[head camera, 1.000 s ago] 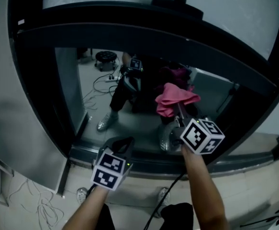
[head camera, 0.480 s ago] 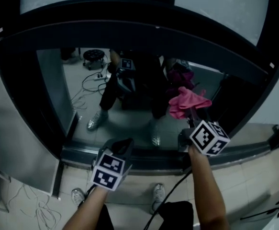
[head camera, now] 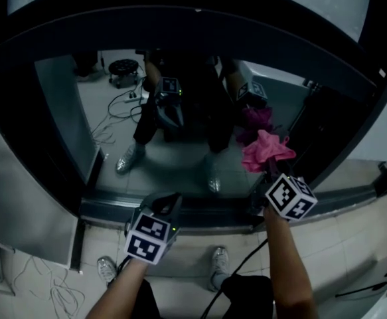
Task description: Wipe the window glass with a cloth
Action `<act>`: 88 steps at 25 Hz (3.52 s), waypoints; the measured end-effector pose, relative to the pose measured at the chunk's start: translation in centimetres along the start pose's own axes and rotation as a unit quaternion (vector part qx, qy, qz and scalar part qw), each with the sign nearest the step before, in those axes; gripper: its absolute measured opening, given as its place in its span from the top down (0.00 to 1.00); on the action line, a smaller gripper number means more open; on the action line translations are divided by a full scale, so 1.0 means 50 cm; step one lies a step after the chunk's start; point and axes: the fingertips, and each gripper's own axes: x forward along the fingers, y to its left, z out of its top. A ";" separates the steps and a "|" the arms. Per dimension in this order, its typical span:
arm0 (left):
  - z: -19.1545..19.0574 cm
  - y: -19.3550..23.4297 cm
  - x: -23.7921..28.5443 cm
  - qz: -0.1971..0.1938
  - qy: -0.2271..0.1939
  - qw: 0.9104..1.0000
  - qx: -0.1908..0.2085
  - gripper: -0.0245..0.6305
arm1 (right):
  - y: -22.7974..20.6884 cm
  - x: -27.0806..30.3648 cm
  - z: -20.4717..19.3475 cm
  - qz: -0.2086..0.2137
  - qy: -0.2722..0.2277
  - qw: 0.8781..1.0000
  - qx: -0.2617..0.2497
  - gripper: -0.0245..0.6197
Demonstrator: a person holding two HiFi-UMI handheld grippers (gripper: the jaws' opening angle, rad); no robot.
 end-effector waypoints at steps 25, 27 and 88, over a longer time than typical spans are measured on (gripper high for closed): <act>-0.224 0.089 -0.054 0.033 0.070 0.996 -0.054 0.96 | -0.121 -0.028 -0.398 -0.103 0.176 0.979 0.028 0.83; -0.238 0.102 -0.060 0.037 0.073 0.995 -0.058 0.96 | -0.118 -0.026 -0.430 -0.107 0.189 0.976 0.029 0.83; -0.284 0.311 -0.297 0.139 0.056 0.986 -0.071 0.96 | 0.706 0.170 -0.427 0.248 0.206 0.944 -0.069 0.83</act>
